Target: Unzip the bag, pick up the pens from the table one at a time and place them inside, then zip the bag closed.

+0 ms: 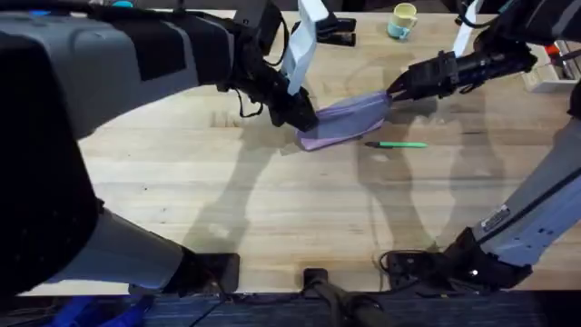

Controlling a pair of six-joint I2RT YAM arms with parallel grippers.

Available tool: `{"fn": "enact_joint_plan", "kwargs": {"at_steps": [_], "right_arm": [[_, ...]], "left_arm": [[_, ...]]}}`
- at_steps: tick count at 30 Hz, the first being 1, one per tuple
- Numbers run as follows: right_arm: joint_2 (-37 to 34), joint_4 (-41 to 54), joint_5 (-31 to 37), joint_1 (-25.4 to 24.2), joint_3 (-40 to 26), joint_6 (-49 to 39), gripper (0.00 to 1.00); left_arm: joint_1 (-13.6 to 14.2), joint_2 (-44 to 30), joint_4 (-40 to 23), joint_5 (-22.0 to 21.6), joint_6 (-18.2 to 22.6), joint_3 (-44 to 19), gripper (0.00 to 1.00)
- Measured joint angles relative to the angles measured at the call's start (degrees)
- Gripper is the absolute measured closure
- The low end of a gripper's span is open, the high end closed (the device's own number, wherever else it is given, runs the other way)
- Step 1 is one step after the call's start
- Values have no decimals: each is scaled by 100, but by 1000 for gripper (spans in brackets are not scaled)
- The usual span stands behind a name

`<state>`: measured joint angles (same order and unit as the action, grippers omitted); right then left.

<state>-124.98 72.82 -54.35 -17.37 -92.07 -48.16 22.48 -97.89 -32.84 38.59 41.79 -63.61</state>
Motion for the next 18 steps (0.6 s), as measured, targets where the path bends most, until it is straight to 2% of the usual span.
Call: {"fn": "enact_joint_plan", "kwargs": {"at_steps": [12,18], "right_arm": [[-88,152,-105,39,0,2,19],[-87,201,-105,61,0,9,217]], "left_arm": [[0,0,0,-1,1,0,958],[0,0,0,-2,1,0,958]]}}
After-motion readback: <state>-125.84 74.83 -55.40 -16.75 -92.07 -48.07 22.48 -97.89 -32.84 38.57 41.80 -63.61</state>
